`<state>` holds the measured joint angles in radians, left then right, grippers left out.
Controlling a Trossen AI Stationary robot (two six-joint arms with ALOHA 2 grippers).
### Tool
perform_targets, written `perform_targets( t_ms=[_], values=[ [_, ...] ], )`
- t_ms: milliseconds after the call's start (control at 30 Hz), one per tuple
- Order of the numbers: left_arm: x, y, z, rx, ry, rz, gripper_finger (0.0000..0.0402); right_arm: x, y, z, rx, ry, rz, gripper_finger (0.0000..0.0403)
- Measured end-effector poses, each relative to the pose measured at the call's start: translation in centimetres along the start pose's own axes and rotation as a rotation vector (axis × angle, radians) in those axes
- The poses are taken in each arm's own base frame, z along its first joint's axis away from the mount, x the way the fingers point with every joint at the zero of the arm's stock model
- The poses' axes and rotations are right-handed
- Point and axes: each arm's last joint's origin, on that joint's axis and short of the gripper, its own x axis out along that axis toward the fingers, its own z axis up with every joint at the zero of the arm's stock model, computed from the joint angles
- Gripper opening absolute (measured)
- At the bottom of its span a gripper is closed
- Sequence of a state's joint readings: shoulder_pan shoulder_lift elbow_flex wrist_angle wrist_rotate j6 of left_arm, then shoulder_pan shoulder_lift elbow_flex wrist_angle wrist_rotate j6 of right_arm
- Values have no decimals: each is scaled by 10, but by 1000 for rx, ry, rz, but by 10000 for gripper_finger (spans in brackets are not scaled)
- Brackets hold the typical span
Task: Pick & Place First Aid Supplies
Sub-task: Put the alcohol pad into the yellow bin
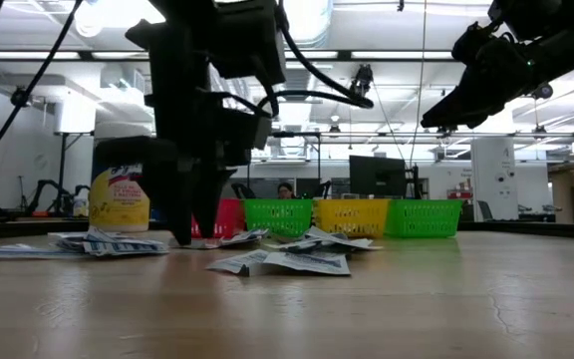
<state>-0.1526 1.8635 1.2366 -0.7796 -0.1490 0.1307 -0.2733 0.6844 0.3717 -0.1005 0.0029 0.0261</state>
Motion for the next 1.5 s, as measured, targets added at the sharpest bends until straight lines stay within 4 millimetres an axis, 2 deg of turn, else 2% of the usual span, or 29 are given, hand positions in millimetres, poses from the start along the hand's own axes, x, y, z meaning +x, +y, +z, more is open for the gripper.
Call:
perform_targets(
  t_ms=[233,367,533,833,1033,1167,1300,1500],
  values=[
    [9,-2,-2,3,21,-5,181,0,0,0,0,0,0,146],
    [10,-1,-2,-1,15,-6,167,0,0,0,0,0,0,146],
    [11,-2,-2,-1,15,-14,125,0,0,0,0,0,0,146],
    [11,-3,-2,-15,10,-35,16,0,0,0,0,0,0,146],
    [10,-1,-1,-58,11,-12,2,0,0,0,0,0,0,146],
    [-3,1,0,-69,85,-30,0,0,0,0,0,0,0,146],
    [-29,5,7,-71,124,-75,0,0,0,0,0,0,0,146],
    [-79,17,32,-107,4,-208,0,0,0,0,0,0,0,146]
  ],
)
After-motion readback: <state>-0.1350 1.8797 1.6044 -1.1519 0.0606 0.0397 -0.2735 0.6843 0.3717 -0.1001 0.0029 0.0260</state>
